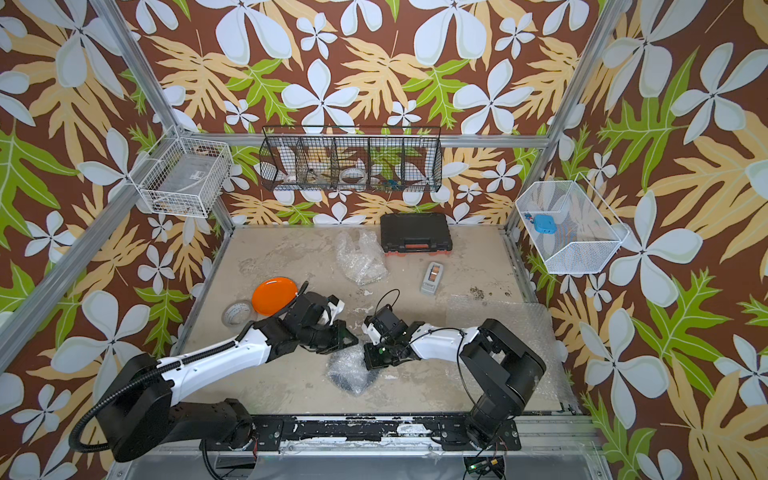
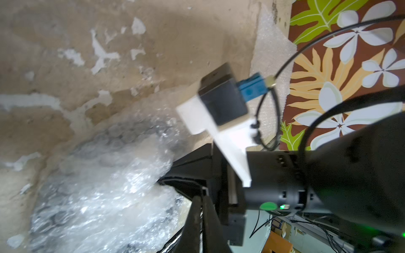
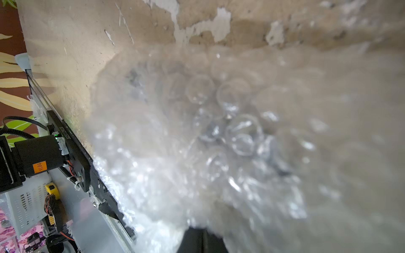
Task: Wrap dinner plates in bubble wrap
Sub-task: Wrap the plate in the bubble wrap, then pull the tape from the tape cutter.
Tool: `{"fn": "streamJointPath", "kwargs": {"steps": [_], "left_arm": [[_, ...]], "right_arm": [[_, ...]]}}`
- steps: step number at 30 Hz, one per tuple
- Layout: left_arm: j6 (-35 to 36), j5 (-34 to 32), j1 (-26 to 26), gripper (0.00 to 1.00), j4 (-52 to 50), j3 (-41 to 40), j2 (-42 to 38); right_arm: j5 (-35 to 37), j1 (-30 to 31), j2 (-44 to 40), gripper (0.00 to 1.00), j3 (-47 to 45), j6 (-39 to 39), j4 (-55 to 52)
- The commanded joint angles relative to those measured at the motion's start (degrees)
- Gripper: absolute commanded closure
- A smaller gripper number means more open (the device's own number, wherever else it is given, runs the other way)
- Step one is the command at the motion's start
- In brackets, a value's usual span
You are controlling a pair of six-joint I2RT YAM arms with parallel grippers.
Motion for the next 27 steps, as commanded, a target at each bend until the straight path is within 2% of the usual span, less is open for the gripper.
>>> {"fn": "streamJointPath", "kwargs": {"steps": [1, 5, 8, 11, 13, 16, 20, 24, 27], "left_arm": [[3.5, 0.6, 0.1, 0.93, -4.3, 0.8, 4.2], [3.9, 2.3, 0.0, 0.95, -0.6, -3.4, 9.9], [4.0, 3.0, 0.0, 0.96, 2.6, -6.6, 13.2], [4.0, 2.3, 0.3, 0.96, 4.4, -8.8, 15.5], [4.0, 1.8, 0.5, 0.96, 5.0, -9.8, 16.3], [3.6, 1.4, 0.9, 0.96, 5.9, -11.1, 16.3], [3.9, 0.8, 1.3, 0.96, 5.5, -11.4, 16.2], [3.9, 0.9, 1.3, 0.96, 5.6, -11.9, 16.0], [3.9, 1.1, 1.3, 0.96, 5.9, -12.2, 16.0]], "right_arm": [[6.0, 0.0, 0.4, 0.97, -0.2, -1.9, -4.4], [6.1, -0.2, -0.8, 0.97, 1.2, -1.6, -5.4], [6.8, -0.4, -2.7, 0.92, 2.8, -1.8, -6.8], [7.1, -1.9, -5.9, 0.79, 4.2, -2.3, -8.7], [6.3, -5.0, -8.7, 0.7, 4.8, -2.7, -9.6], [1.3, -13.4, -13.1, 0.6, 4.6, -3.3, -8.0], [-6.3, -29.7, -15.8, 0.56, 5.0, -4.5, -3.7], [-17.2, -47.4, -11.8, 0.56, 5.8, -1.1, 5.7], [-21.2, -54.0, -4.5, 0.54, 10.2, -2.6, 7.6]]}}
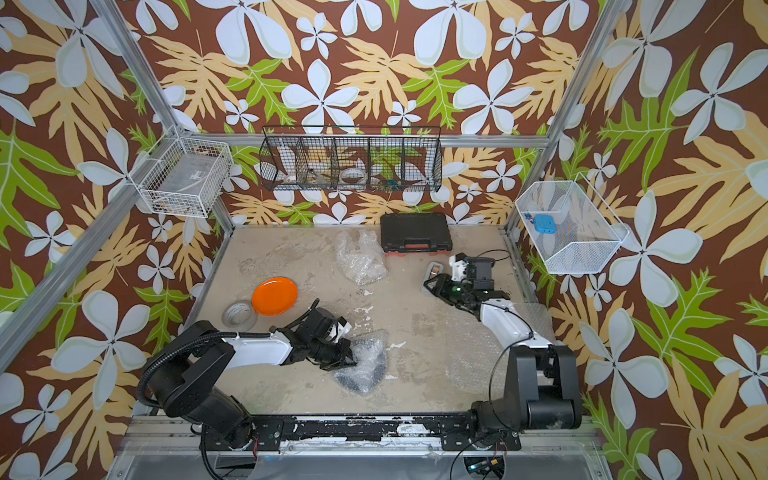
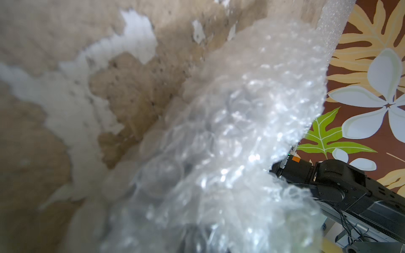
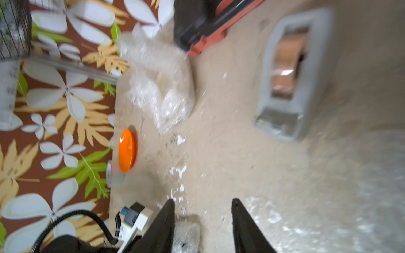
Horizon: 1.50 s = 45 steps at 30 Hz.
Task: Wrap dinner plates in bubble wrap
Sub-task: Pull the tape from the tape cutter.
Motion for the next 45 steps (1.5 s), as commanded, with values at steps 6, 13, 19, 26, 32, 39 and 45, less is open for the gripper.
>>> {"fn": "streamJointPath", "kwargs": {"steps": [6, 13, 19, 26, 32, 39, 45], "left_arm": [[0.1, -7.1, 0.1, 0.96, -9.3, -1.3, 0.5], [-0.3, -7.0, 0.0, 0.96, -9.5, -1.3, 0.3], [-0.4, -7.0, 0.1, 0.96, -9.5, -1.2, 0.7], [-0.2, -7.0, 0.0, 0.96, -9.7, -1.3, 0.6], [-0.4, -7.1, 0.1, 0.96, -9.6, -1.4, 0.5], [-0.5, -7.3, 0.1, 0.96, -9.4, -1.9, 0.1], [-0.7, -7.1, 0.1, 0.96, -9.0, -2.3, 0.0]], "right_arm": [[-11.3, -5.1, 13.5, 0.53, 8.0, -2.5, 6.0], [-11.4, -5.1, 19.9, 0.59, 10.1, -2.9, 5.9], [-12.5, -4.9, 22.9, 0.62, 9.1, -2.0, 7.3], [-14.7, -4.0, 25.6, 0.65, 9.1, -0.3, 10.2], [-15.0, -3.4, 27.9, 0.64, 10.1, 0.4, 9.9], [-15.2, -3.2, 29.4, 0.71, 10.3, 1.4, 10.3], [-14.9, -3.3, 29.9, 0.81, 10.5, 1.4, 10.0]]}}
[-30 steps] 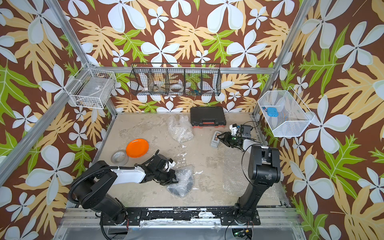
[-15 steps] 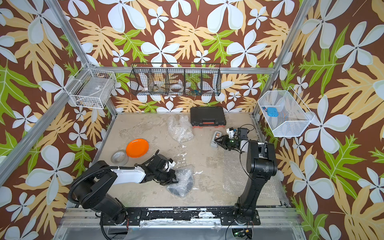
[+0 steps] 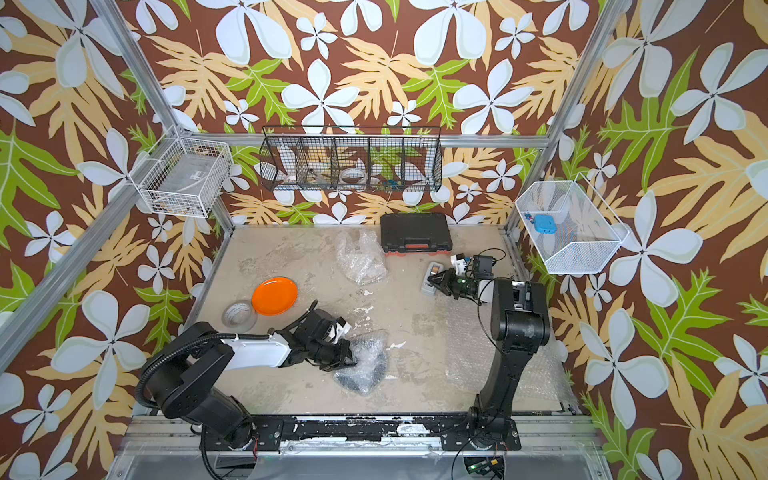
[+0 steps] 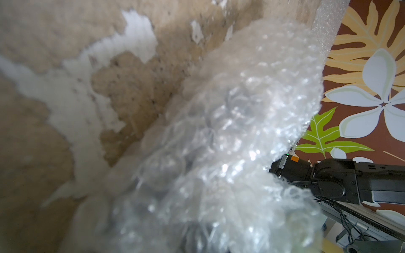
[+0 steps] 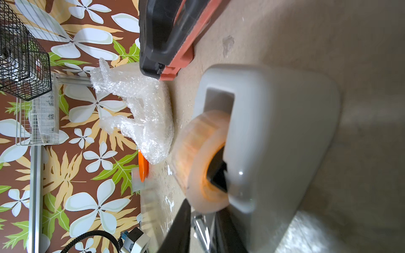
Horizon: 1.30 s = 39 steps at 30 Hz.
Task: Wrap dinner plates in bubble wrap
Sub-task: Pull the tape from the tape cutter.
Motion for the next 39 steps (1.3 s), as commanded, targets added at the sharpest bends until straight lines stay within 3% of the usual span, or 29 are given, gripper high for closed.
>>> {"fn": "streamJointPath", "kwargs": {"steps": [1, 11, 24, 39], "left_arm": [[-0.5, -7.0, 0.1, 0.96, -11.1, -0.9, 0.7], [-0.6, -7.0, 0.1, 0.96, -11.1, -0.8, 1.1], [-0.6, -7.0, 0.1, 0.96, -11.2, -0.7, 1.2], [-0.7, -6.9, 0.1, 0.96, -10.4, -2.2, 0.5]], "right_arm": [[0.7, 0.3, 0.6, 0.84, 0.1, 0.3, -3.3], [1.3, 0.2, 0.4, 1.0, 0.6, -0.5, -4.4], [-0.3, 0.9, -6.9, 1.0, -1.4, 0.9, -3.9], [-1.4, 4.5, -23.0, 1.0, -20.8, 6.2, -0.4]]}}
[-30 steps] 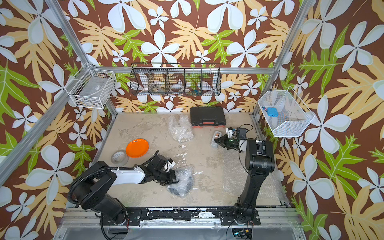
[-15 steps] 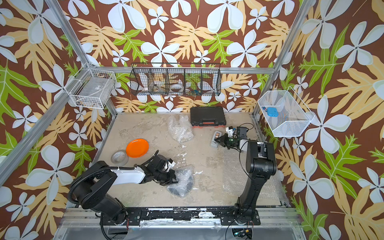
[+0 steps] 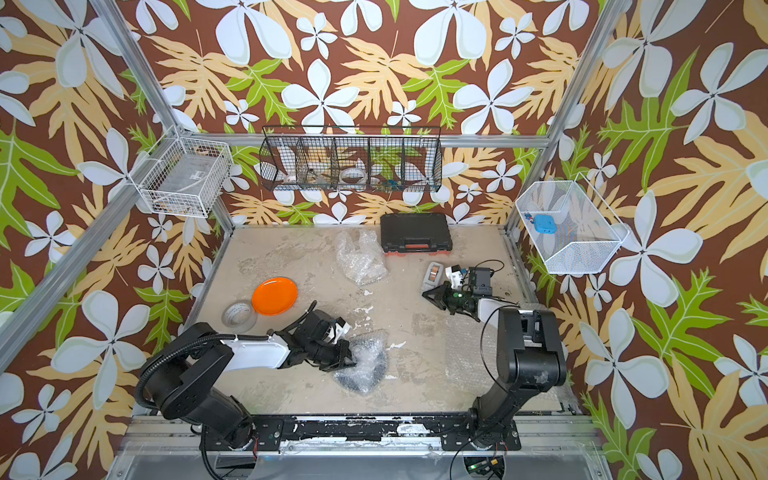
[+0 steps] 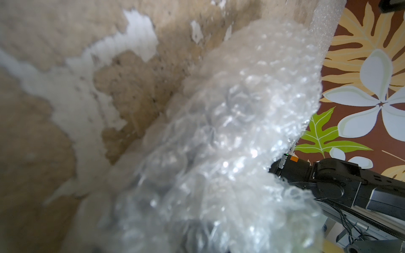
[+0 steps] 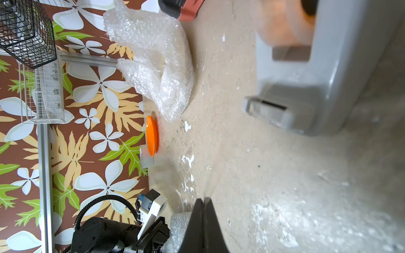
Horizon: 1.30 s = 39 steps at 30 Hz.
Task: Wrap dinner plates in bubble wrap
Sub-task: Pull the tape from the tape cutter.
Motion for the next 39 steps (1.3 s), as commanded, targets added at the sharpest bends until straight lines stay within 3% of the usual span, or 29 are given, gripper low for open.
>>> {"fn": "streamJointPath", "kwargs": {"steps": [1, 9, 22, 26, 29, 31, 34, 39], "left_arm": [[-0.6, -6.8, 0.1, 0.96, -12.0, -1.1, 0.7], [-0.5, -6.7, 0.1, 0.96, -12.0, -1.3, 0.6], [-0.5, -6.9, 0.0, 0.96, -11.9, -1.1, 1.1], [-0.6, -7.0, 0.1, 0.96, -12.0, -1.1, 0.9], [-0.5, -7.0, 0.1, 0.96, -12.3, -1.0, 0.9], [-0.5, -7.1, 0.1, 0.96, -12.3, -1.0, 0.6], [-0.4, -7.1, 0.0, 0.96, -12.5, -0.9, 0.6], [-0.1, -7.1, 0.1, 0.96, -12.7, -0.6, 0.9]], "right_arm": [[-2.7, 1.0, -3.0, 1.0, -3.9, 2.1, 1.6], [-2.6, 2.5, -8.6, 1.0, -12.9, 4.6, 4.6], [-2.6, 3.5, 1.5, 1.0, -14.9, 3.6, 7.0], [-1.6, 4.3, 2.6, 0.91, -17.3, 3.8, 6.0], [-0.6, 5.5, 1.0, 0.78, -18.7, 3.7, 3.6], [-0.5, 6.0, -1.4, 0.71, -20.0, 4.5, 2.6], [0.0, 6.2, -7.2, 0.7, -20.3, 4.6, -0.6], [5.2, 3.5, -15.6, 0.59, -14.2, -0.3, -6.7]]}}
